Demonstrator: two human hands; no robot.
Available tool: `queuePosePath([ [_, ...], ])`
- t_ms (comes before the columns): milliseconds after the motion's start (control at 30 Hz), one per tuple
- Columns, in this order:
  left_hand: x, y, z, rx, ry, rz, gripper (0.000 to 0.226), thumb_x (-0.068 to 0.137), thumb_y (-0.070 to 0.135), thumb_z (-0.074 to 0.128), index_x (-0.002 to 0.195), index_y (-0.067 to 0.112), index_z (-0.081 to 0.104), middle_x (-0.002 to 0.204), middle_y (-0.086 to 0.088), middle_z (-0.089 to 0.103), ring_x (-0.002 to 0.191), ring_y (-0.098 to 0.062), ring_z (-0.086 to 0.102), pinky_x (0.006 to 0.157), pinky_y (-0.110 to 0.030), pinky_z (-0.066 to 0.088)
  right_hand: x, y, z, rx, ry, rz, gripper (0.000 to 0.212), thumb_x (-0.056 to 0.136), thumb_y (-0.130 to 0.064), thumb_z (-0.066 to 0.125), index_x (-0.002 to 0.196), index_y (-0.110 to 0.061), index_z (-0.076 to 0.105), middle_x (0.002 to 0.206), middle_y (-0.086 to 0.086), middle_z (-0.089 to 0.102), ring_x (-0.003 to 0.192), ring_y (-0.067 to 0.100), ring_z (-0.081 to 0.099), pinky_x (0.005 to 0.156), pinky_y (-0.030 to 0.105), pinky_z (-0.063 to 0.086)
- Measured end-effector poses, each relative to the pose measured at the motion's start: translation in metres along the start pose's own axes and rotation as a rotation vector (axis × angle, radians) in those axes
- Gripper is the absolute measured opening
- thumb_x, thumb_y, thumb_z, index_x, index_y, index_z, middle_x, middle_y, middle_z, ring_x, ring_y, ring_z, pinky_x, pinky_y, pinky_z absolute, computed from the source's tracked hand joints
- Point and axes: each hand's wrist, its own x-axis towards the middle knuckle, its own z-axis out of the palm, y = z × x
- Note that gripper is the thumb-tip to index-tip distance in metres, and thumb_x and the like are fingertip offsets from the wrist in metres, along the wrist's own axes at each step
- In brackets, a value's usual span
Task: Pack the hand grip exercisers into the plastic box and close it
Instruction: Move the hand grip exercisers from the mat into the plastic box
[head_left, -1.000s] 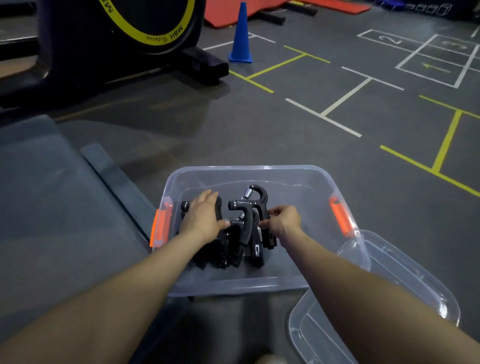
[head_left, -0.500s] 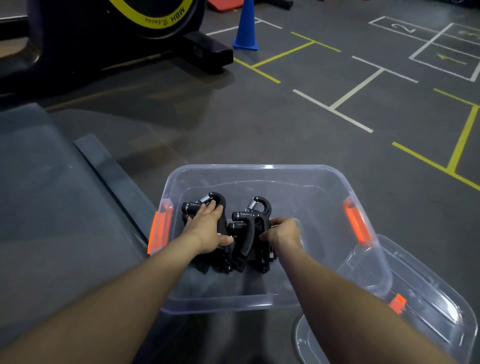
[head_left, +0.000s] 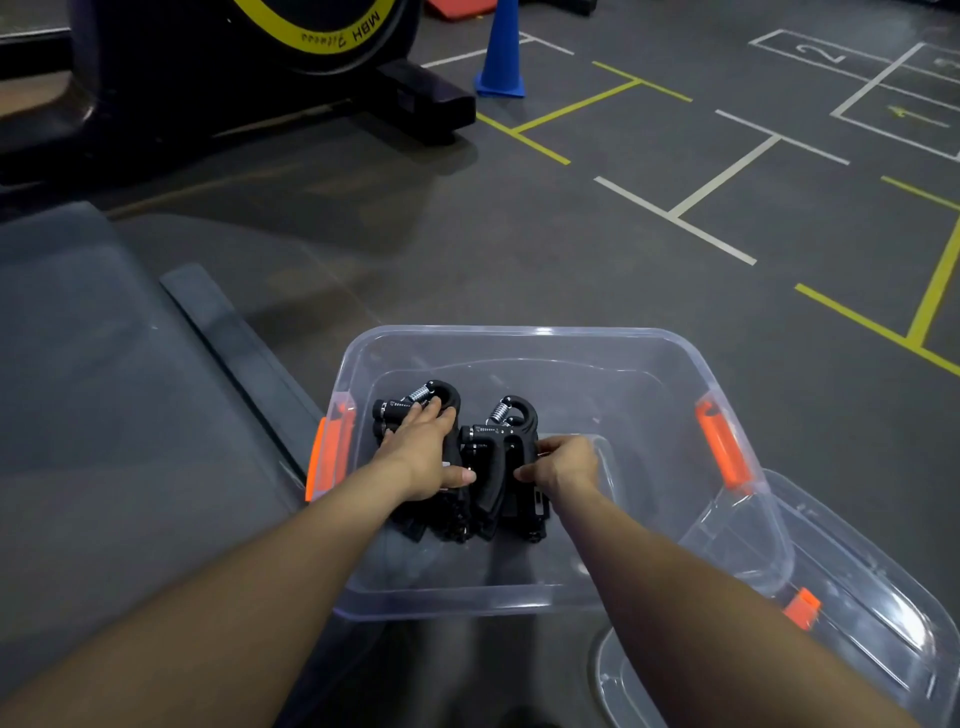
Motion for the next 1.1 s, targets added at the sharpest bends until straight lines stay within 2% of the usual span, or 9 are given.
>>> queuePosePath([
  [100, 0.001, 0.000, 0.000, -0.001, -0.002, 0.000, 0.090, 0.084, 0.036, 0.064, 0.150, 0.017, 0.006, 0.160, -0.001, -0.008, 0.148, -0.020, -0.009, 0.120, -0.048, 0.008, 0.003, 0.002, 0.001, 0.007, -0.011, -0.015, 0.026, 0.065, 0.008, 0.077, 0.080, -0.012, 0.071, 0.068, -0.002, 0.064, 0.076, 0.021, 0.064, 0.084, 0.035, 0.056],
  [233, 0.001, -0.002, 0.000, 0.007, 0.009, -0.001, 0.088, 0.084, 0.037, 0.064, 0.150, 0.017, 0.009, 0.160, 0.000, -0.005, 0.148, -0.019, -0.007, 0.121, -0.045, 0.008, 0.004, 0.002, -0.002, 0.017, -0.008, -0.047, 0.040, 0.071, 0.006, 0.074, 0.109, -0.006, 0.068, 0.094, 0.009, 0.070, 0.081, 0.020, 0.061, 0.088, 0.031, 0.053],
  [400, -0.012, -0.006, -0.016, -0.011, 0.172, 0.018, 0.069, 0.088, 0.034, 0.059, 0.147, 0.017, 0.027, 0.157, 0.000, 0.021, 0.145, -0.021, 0.021, 0.119, -0.035, 0.019, -0.010, -0.017, -0.010, 0.062, 0.045, -0.160, 0.042, 0.074, 0.000, 0.074, 0.115, -0.006, 0.065, 0.102, 0.008, 0.068, 0.099, 0.025, 0.065, 0.096, 0.035, 0.050],
  [533, -0.043, -0.013, -0.046, -0.063, 0.333, -0.018, 0.054, 0.088, 0.032, 0.059, 0.137, 0.021, 0.043, 0.143, -0.001, 0.043, 0.132, -0.023, 0.042, 0.112, -0.037, 0.032, -0.040, -0.054, 0.002, 0.103, 0.011, -0.295, 0.045, 0.074, 0.000, 0.074, 0.117, -0.001, 0.061, 0.093, 0.005, 0.059, 0.088, 0.016, 0.056, 0.099, 0.038, 0.048],
  [667, -0.091, -0.049, -0.075, -0.106, 0.441, -0.116, 0.047, 0.085, 0.026, 0.063, 0.129, 0.014, 0.051, 0.133, -0.011, 0.051, 0.122, -0.027, 0.051, 0.104, -0.034, 0.041, -0.091, -0.096, 0.035, 0.025, -0.100, -0.462, 0.046, 0.076, -0.002, 0.073, 0.120, 0.000, 0.058, 0.094, 0.008, 0.059, 0.090, 0.017, 0.056, 0.092, 0.031, 0.046],
  [800, -0.158, -0.110, -0.095, -0.126, 0.518, -0.294, 0.044, 0.086, 0.025, 0.062, 0.126, 0.011, 0.053, 0.133, -0.012, 0.052, 0.123, -0.029, 0.051, 0.105, -0.036, 0.041, -0.163, -0.123, 0.090, -0.065, -0.266, -0.570, 0.052, 0.077, -0.009, 0.074, 0.124, -0.001, 0.055, 0.118, 0.014, 0.063, 0.110, 0.026, 0.060, 0.095, 0.030, 0.045],
  [900, -0.206, -0.160, -0.106, -0.146, 0.571, -0.421, 0.044, 0.085, 0.027, 0.063, 0.126, 0.013, 0.053, 0.134, -0.010, 0.052, 0.122, -0.029, 0.051, 0.104, -0.037, 0.042, -0.213, -0.127, 0.141, -0.097, -0.407, -0.613, 0.048, 0.075, -0.003, 0.074, 0.120, 0.000, 0.055, 0.097, 0.011, 0.059, 0.093, 0.022, 0.057, 0.082, 0.026, 0.045],
  [1000, -0.249, -0.204, -0.108, -0.158, 0.591, -0.543, 0.047, 0.084, 0.026, 0.064, 0.128, 0.015, 0.052, 0.136, -0.009, 0.050, 0.124, -0.027, 0.051, 0.105, -0.036, 0.042, -0.249, -0.124, 0.193, -0.051, -0.555, -0.542, 0.037, 0.075, 0.012, 0.067, 0.103, -0.006, 0.051, 0.072, 0.003, 0.041, 0.066, 0.017, 0.048, 0.067, 0.028, 0.054],
  [1100, -0.286, -0.244, -0.097, -0.185, 0.557, -0.649, 0.049, 0.081, 0.025, 0.067, 0.127, 0.016, 0.052, 0.135, -0.008, 0.051, 0.122, -0.027, 0.053, 0.104, -0.036, 0.043, -0.271, -0.117, 0.245, -0.230, -0.606, -0.639, 0.044, 0.071, 0.000, 0.076, 0.107, -0.012, 0.054, 0.073, -0.001, 0.044, 0.074, 0.016, 0.047, 0.089, 0.032, 0.051],
])
